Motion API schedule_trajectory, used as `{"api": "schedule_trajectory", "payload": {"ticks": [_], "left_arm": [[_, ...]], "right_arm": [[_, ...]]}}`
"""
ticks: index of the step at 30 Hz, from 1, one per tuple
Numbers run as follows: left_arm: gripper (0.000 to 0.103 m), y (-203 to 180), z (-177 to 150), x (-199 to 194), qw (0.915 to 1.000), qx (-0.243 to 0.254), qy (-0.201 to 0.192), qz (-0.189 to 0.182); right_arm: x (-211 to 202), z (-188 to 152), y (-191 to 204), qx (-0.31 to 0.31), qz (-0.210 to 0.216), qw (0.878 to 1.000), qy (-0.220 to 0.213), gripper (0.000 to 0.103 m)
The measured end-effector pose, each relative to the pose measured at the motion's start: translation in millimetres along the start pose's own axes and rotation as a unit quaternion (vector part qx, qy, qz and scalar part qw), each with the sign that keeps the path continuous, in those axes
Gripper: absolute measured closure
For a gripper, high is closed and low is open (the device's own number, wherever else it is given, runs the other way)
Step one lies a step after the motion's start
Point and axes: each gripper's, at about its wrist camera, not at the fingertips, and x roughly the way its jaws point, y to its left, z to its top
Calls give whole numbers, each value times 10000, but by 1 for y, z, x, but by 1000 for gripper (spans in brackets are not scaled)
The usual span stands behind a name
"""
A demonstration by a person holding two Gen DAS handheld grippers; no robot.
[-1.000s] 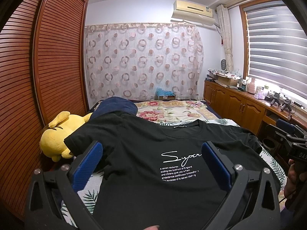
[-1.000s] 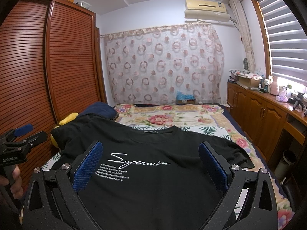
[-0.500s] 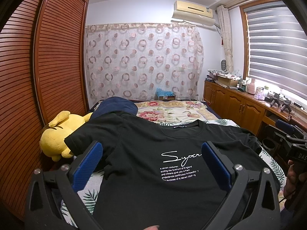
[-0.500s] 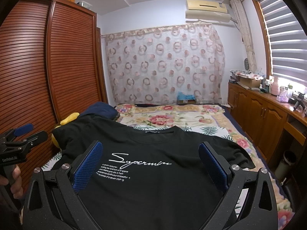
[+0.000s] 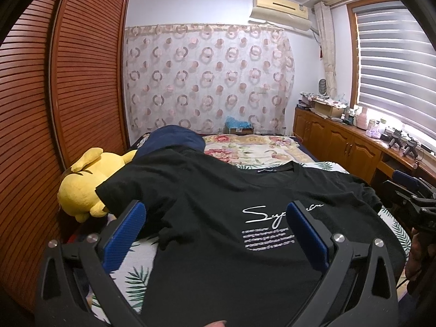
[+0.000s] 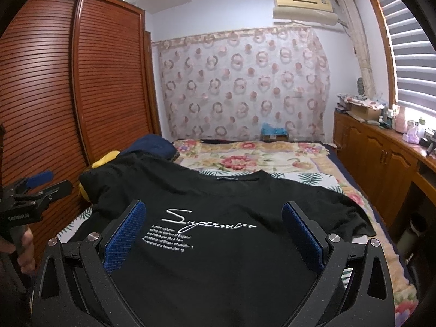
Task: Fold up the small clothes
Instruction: 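Move the left tool to the shirt side edge by the navy blanket and grasp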
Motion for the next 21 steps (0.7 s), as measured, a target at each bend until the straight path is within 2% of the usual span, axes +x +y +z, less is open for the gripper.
{"api": "schedule_trajectory", "payload": {"ticks": [10, 21], "left_arm": [[0, 33, -9, 19, 9995, -34, 167, 276], [0, 98, -17, 46, 9985, -40, 358, 404]], "right_arm": [[37, 0, 17, -207, 311, 9990, 254, 1], [86, -11, 43, -611, 524, 9950, 592, 1]]}}
